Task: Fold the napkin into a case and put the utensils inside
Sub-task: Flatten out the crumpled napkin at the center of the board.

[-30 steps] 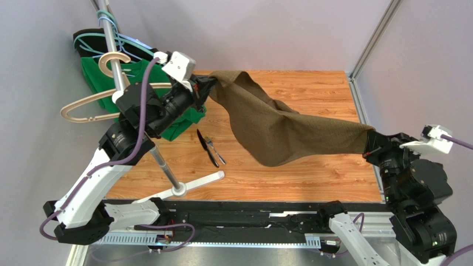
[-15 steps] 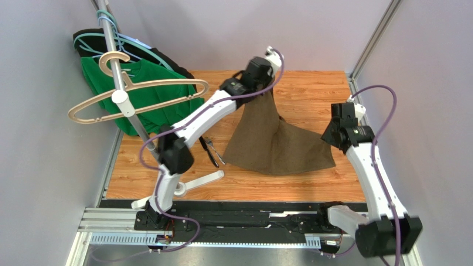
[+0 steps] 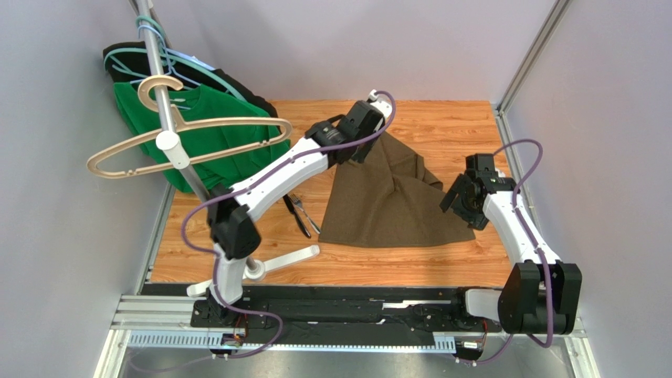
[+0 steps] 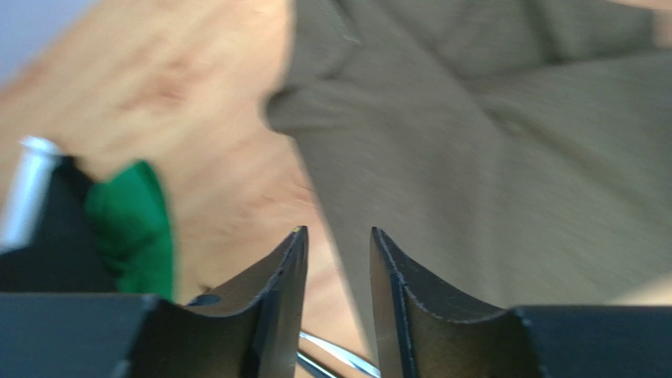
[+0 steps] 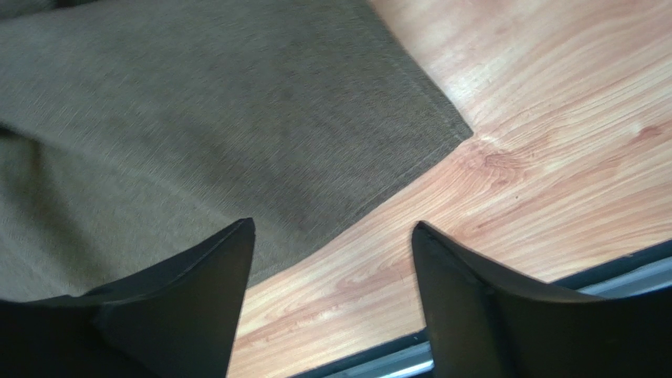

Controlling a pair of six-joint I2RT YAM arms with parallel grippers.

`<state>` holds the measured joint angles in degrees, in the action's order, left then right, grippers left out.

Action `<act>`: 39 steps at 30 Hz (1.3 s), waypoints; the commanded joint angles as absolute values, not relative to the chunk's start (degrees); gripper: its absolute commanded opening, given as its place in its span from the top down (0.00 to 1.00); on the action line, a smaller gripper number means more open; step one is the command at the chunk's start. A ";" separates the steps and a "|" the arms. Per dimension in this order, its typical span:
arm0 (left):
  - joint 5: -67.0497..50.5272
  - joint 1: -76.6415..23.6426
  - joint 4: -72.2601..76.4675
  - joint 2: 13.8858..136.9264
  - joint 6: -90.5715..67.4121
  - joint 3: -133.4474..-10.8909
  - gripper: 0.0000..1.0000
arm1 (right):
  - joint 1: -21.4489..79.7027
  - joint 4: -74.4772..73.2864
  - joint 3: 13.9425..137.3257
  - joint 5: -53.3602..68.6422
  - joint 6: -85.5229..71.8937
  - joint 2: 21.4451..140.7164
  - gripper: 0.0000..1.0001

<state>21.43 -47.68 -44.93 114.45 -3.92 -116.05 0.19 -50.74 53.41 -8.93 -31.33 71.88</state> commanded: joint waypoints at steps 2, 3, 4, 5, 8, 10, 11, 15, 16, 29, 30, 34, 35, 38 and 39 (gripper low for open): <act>5.82 -50.35 -41.15 108.63 -16.95 -101.82 0.61 | -6.76 -42.37 50.10 -4.12 -35.42 74.17 0.35; 4.67 -50.62 -38.87 109.50 -17.48 -100.99 0.66 | -6.85 -41.32 50.18 -5.87 -35.77 74.79 0.39; 4.57 -50.71 -38.93 110.56 -18.27 -100.90 0.69 | -6.94 -40.53 50.36 -6.15 -36.21 76.36 0.48; 4.66 -50.71 -38.76 111.70 -20.02 -101.16 0.72 | -6.94 -39.65 50.36 -6.24 -36.56 76.99 0.63; 6.23 -50.71 -37.62 117.41 -20.91 -104.04 0.79 | -7.21 -36.31 49.40 -6.24 -37.96 79.53 0.81; 7.38 -50.63 -35.60 121.45 -20.74 -105.29 0.81 | -7.29 -35.07 48.61 -6.85 -38.67 80.68 0.82; 8.25 -50.71 -35.25 122.86 -20.48 -106.86 0.81 | -7.73 -34.98 47.82 -6.94 -38.76 81.21 0.82; 9.31 -50.54 -32.97 129.97 -19.95 -110.39 0.80 | -11.07 -36.03 45.10 -7.65 -39.64 80.95 0.80; 9.06 -50.19 -32.70 131.03 -20.04 -111.00 0.80 | -11.86 -36.12 44.65 -7.99 -39.46 80.51 0.79; 2.63 -44.03 -32.87 143.17 -19.87 -124.00 0.80 | -16.96 -37.71 43.95 -9.05 -32.43 81.03 0.59; 2.72 -43.95 -32.78 143.87 -19.60 -124.62 0.80 | -16.96 -37.71 43.95 -8.97 -32.17 81.30 0.59; 0.35 -43.68 -34.80 146.42 -19.77 -128.93 0.80 | -16.96 -37.97 42.90 -9.66 -31.90 81.04 0.60; 0.44 -43.68 -34.89 146.25 -19.95 -129.02 0.80 | -16.96 -37.53 42.72 -10.80 -31.38 81.12 0.60; -0.97 -43.68 -33.06 144.59 -20.13 -126.66 0.80 | -16.96 -36.83 42.80 -10.91 -30.68 82.35 0.62; -0.79 -43.68 -32.52 144.23 -20.13 -126.04 0.80 | -16.96 -36.04 42.89 -10.46 -30.67 83.40 0.62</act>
